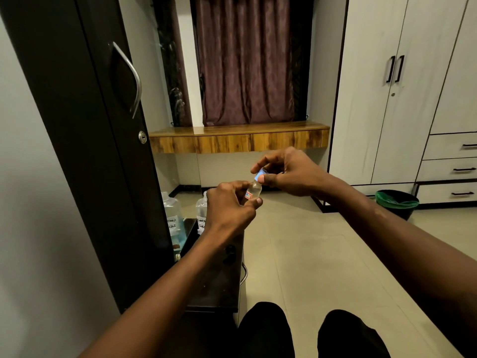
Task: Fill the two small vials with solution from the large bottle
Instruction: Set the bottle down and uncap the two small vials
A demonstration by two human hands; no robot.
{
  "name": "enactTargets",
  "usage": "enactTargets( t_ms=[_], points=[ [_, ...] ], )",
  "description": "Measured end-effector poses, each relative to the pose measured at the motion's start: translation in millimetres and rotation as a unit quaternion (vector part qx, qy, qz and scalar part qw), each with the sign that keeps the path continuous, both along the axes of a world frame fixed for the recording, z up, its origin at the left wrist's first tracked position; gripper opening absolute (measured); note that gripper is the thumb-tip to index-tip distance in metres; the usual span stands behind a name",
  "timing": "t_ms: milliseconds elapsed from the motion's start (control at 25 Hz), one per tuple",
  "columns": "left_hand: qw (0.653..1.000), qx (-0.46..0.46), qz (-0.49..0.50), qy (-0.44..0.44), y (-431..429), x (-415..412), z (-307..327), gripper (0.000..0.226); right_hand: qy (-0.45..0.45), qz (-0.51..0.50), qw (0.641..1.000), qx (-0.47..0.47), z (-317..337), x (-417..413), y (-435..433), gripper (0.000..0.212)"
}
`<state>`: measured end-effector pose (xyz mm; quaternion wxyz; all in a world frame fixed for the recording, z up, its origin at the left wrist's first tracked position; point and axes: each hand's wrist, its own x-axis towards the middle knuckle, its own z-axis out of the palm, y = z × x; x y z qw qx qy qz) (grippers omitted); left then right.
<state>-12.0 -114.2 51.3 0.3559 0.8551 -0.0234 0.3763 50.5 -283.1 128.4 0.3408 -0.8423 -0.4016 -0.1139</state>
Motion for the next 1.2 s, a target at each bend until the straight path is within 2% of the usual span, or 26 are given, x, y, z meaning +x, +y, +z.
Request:
enactTargets(
  t_ms=[160,280,400,640,920,1000,1200],
  points=[
    [0.997,-0.024,0.0,0.068,15.6,-0.1,-15.9,0.039,0.018,0.003,0.999,0.036,-10.2,5.3,6.4,0.023],
    [0.995,-0.064,0.036,0.074,29.0,-3.4,-41.1,0.038,0.043,0.009,0.998,0.048,-23.1,8.3,14.6,0.033],
    [0.988,-0.104,0.066,0.092,38.1,-14.2,-76.9,0.036,0.055,0.011,0.997,0.045,-47.2,8.6,27.8,0.035],
    [0.975,-0.136,0.123,0.123,60.7,-29.4,-136.5,0.041,0.064,-0.023,0.997,-0.033,-116.6,17.6,72.1,0.021],
    [0.96,-0.177,0.146,0.162,66.5,-22.4,-175.9,0.043,0.093,-0.02,0.987,-0.126,-187.8,31.5,109.3,0.033],
    [0.96,-0.18,0.137,0.163,66.2,-20.4,-179.0,0.043,0.104,-0.027,0.985,-0.133,-198.2,33.1,112.5,0.035],
    [0.957,-0.193,0.14,0.163,76.2,-18.3,-192.1,0.039,0.107,-0.012,0.978,-0.179,-210.3,35.7,132.9,0.022]
  ],
)
